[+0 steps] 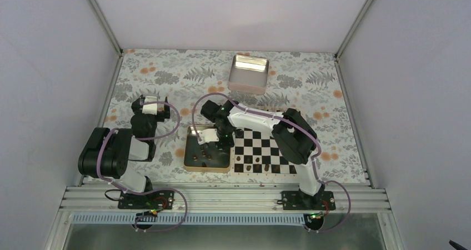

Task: Set up the chess pieces on the board
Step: Pick up the chess piece from the storage box.

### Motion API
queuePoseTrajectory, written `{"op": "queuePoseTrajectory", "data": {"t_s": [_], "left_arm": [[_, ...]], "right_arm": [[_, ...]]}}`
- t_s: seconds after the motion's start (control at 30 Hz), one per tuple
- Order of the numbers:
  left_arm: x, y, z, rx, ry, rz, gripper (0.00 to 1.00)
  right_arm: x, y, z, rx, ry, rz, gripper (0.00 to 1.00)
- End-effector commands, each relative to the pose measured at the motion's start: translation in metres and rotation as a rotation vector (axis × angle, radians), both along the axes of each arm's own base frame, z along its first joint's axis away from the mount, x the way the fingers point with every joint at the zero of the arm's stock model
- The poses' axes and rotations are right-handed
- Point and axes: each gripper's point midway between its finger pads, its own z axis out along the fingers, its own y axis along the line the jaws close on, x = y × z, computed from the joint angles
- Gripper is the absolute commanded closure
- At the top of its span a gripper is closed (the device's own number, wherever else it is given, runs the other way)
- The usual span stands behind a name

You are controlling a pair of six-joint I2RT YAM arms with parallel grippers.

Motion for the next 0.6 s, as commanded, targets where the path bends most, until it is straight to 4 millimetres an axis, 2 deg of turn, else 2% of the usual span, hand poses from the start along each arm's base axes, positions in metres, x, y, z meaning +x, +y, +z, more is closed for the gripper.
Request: {"op": "queuePoseTrajectory", "data": {"t_s": [0.0, 0.17, 0.3, 0.43, 0.53, 0.57], "left_arm": [[0.001, -0.003, 0.011, 0.0, -0.048, -0.011, 0.0], [0.002, -0.003, 0.011, -0.001, -0.046, -0.011, 0.0], [0.001, -0.003, 0.011, -0.001, -0.048, -0.012, 0.0], [0.002, -0.002, 0.011, 0.0, -0.049, -0.01, 0.0], [0.002, -0.003, 0.011, 0.001, -0.049, -0.012, 0.0], [0.002, -0.003, 0.011, 0.001, -0.048, -0.012, 0.0]], "right_arm": [[0.001, 0.012, 0.023, 0.056, -0.018, 0.0, 0.94], [0.006, 0.02, 0.047, 0.105, -0.047, -0.009, 0.95], [0.021, 0.01, 0.071, 0.131, -0.113, -0.052, 0.95], [0.046, -0.025, 0.095, 0.161, -0.171, -0.155, 0.95], [0.059, -0.064, 0.106, 0.177, -0.202, -0.244, 0.95], [0.061, -0.078, 0.117, 0.202, -0.233, -0.271, 0.95]]}}
